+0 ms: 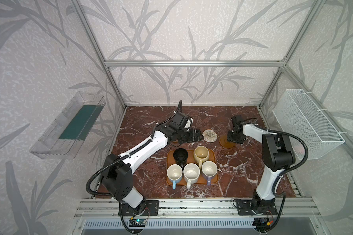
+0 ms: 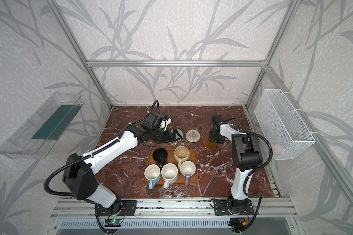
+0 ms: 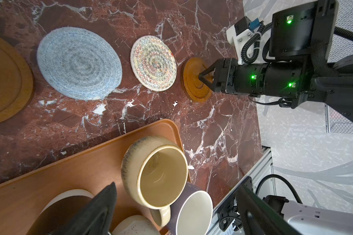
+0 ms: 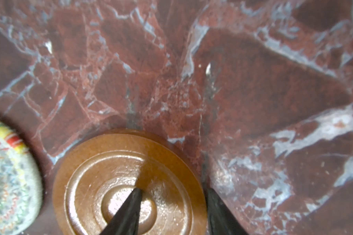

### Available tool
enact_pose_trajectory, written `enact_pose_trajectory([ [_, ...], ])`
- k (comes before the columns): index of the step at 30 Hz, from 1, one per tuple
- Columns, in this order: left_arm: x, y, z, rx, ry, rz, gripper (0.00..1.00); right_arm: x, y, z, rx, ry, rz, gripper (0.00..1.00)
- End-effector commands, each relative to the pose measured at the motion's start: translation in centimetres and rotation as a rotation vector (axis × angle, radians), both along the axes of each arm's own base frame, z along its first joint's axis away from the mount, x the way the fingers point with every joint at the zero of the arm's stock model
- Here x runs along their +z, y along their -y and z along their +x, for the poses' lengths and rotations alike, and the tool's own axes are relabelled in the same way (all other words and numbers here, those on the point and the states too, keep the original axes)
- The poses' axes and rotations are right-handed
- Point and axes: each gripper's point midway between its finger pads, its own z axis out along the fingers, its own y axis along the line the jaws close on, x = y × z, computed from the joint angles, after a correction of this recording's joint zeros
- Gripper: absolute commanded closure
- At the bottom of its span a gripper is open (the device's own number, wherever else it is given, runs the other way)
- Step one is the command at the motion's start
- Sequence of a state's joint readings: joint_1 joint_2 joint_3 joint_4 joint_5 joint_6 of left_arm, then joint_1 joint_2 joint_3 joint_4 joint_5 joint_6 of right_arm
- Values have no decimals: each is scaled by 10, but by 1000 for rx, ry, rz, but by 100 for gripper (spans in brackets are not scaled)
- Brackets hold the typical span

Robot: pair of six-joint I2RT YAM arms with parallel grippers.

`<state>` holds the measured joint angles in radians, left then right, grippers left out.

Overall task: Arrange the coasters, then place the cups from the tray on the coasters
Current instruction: 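Lower the right gripper onto the small brown wooden coaster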

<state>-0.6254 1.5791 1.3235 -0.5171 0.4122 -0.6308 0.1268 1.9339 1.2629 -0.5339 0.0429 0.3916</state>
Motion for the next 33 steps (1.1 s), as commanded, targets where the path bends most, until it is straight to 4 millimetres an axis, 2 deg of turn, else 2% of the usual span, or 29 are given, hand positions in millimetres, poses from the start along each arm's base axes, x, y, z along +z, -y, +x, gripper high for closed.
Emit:
enact_pose_trajectory([
  [1,8,7,10,6,19,-17,6,-5,5,2,-1,-36,-18,48],
  [22,-1,10,14,0,5,-5,6,-2,8,24,-18,-23,-4,48],
  [33,1,11,16,2,6,-10,6,-6,7,27,-17,-27,0,48],
])
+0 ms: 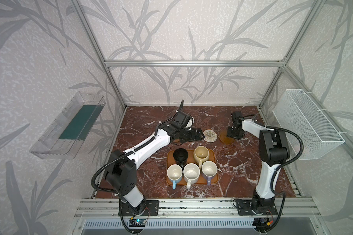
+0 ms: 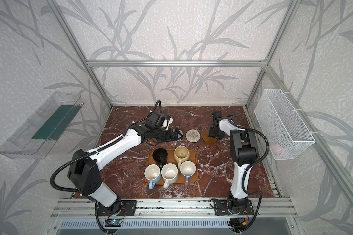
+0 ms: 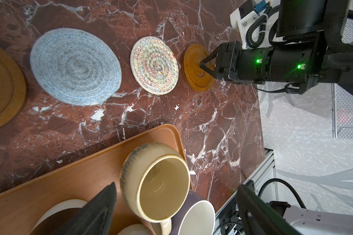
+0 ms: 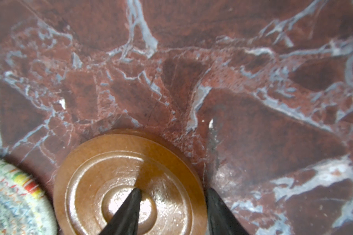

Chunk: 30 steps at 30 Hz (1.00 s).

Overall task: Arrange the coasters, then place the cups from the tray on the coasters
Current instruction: 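Lower the right gripper onto the small brown wooden coaster, then raise the right gripper and move both arms toward the mug tray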

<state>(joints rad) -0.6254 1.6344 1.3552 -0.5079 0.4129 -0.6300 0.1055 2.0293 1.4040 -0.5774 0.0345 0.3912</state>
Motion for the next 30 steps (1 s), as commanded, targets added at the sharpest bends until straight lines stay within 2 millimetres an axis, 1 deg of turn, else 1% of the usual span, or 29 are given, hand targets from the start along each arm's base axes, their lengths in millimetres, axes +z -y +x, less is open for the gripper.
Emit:
enact_pose_trajectory([
  [1,10,4,7,4,18,-18,6,-6,3,-2,2,-28,-10,48],
  [11,10,8,11,7,24,-25,6,-9,-1,2,0,-19,16,48],
  [18,11,8,12,12,23,-31,6,-3,-1,7,4,-12,7,48],
  [24,10,9,12,10,19,-34,6,-7,0,2,6,-26,5,48],
  [27,12,9,12,11,23,-35,6,-3,-1,2,9,-21,8,47],
  [30,12,9,13,15,23,-38,6,5,-2,3,10,-6,15,46],
])
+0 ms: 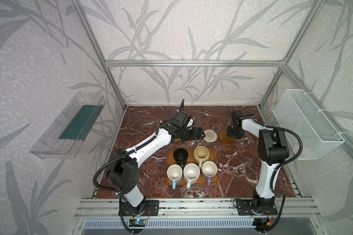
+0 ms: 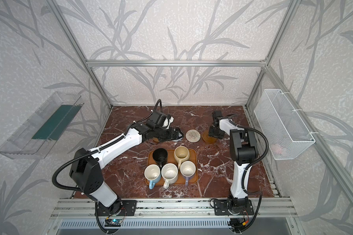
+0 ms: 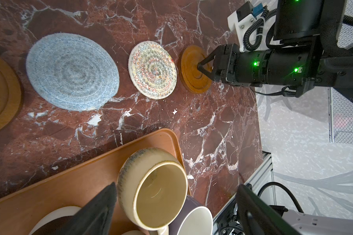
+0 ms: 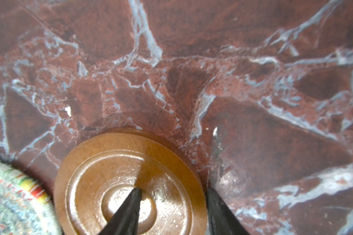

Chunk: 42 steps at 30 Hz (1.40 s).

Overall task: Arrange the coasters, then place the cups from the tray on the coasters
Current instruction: 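Raise the right gripper and move both arms toward the mug tray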

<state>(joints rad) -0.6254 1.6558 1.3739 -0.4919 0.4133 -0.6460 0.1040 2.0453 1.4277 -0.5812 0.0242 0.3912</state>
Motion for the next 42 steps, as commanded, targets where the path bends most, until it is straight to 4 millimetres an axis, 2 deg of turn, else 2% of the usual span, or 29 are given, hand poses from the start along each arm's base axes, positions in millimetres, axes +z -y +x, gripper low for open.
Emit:
enact_pose_trajectory([
  [1,11,5,7,5,24,-26,6,7,-1,-2,9,-1,9,45],
  [11,14,1,5,12,41,-29,6,36,-4,-2,18,62,31,39],
  [17,19,-5,2,14,62,-10,6,57,-4,-8,24,86,35,31],
  [20,24,-12,-1,19,79,13,6,76,-10,-12,50,123,62,17],
  [21,26,-16,-1,25,88,26,6,85,-15,-14,74,145,71,6],
  [22,29,-20,-2,36,96,38,6,92,-21,-16,104,160,82,1],
  [27,52,-38,-8,70,167,39,5,148,-46,-32,217,306,94,1],
  [31,70,-47,-15,59,236,26,5,180,-66,-50,277,378,157,1],
  [34,76,-50,-24,16,258,34,5,195,-76,-61,277,399,232,7],
  [37,77,-62,-28,38,266,71,5,209,-85,-72,321,445,238,12],
  [42,80,-77,-38,63,277,100,5,222,-98,-89,360,467,240,14],
])
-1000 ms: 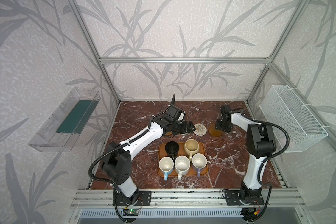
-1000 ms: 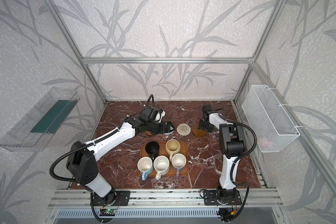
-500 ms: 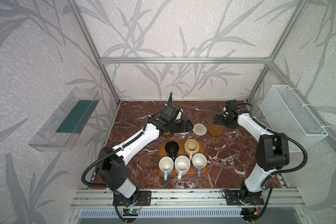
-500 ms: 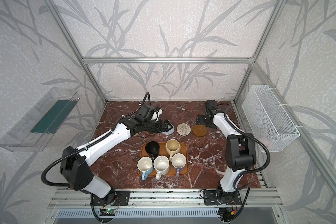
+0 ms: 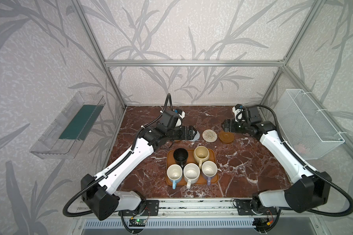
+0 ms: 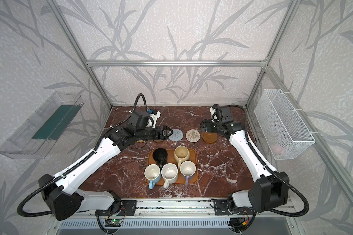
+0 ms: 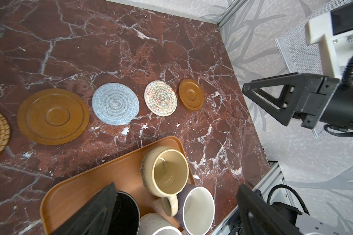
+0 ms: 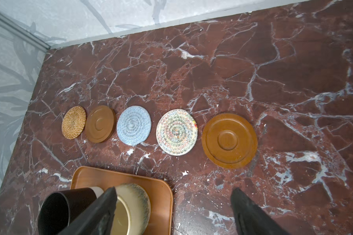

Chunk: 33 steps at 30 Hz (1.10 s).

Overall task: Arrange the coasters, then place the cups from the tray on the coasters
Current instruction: 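Raise the right gripper and move both arms toward the mug tray, then move the left gripper over the black mug while the right gripper hovers beside the tray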

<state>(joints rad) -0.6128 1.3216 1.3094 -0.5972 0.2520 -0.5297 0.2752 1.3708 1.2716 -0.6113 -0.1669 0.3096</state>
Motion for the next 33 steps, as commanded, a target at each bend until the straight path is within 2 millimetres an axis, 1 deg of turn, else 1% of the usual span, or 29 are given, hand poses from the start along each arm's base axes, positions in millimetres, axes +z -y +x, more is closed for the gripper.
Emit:
enact_pose_trajectory([
  [1,-4,-17,-9,19,2,55,5,9,-9,-14,32,-4,29,14],
  [3,-4,-18,-13,20,-5,50,5,13,-15,-19,50,-1,45,15],
  [5,-7,-19,-16,22,-17,41,5,19,-25,-26,88,14,59,17],
  [9,-16,-22,-22,36,-53,39,5,28,-43,-38,133,40,63,14],
  [12,-25,-30,-25,65,-87,81,5,30,-54,-50,170,20,58,9],
  [14,-30,-34,-27,73,-101,94,5,29,-61,-56,189,23,42,7],
  [16,-35,-37,-30,88,-124,106,5,27,-68,-61,213,37,20,7],
  [20,-51,-43,-34,134,-171,117,5,26,-81,-70,246,92,-5,3],
  [22,-59,-45,-36,153,-193,120,5,24,-87,-73,260,95,-6,1],
  [26,-75,-49,-42,181,-238,146,6,17,-97,-77,288,75,-10,1],
  [31,-91,-52,-49,183,-287,187,6,8,-102,-81,309,57,-30,0],
  [33,-95,-52,-49,184,-301,203,6,7,-101,-81,305,65,-50,1],
])
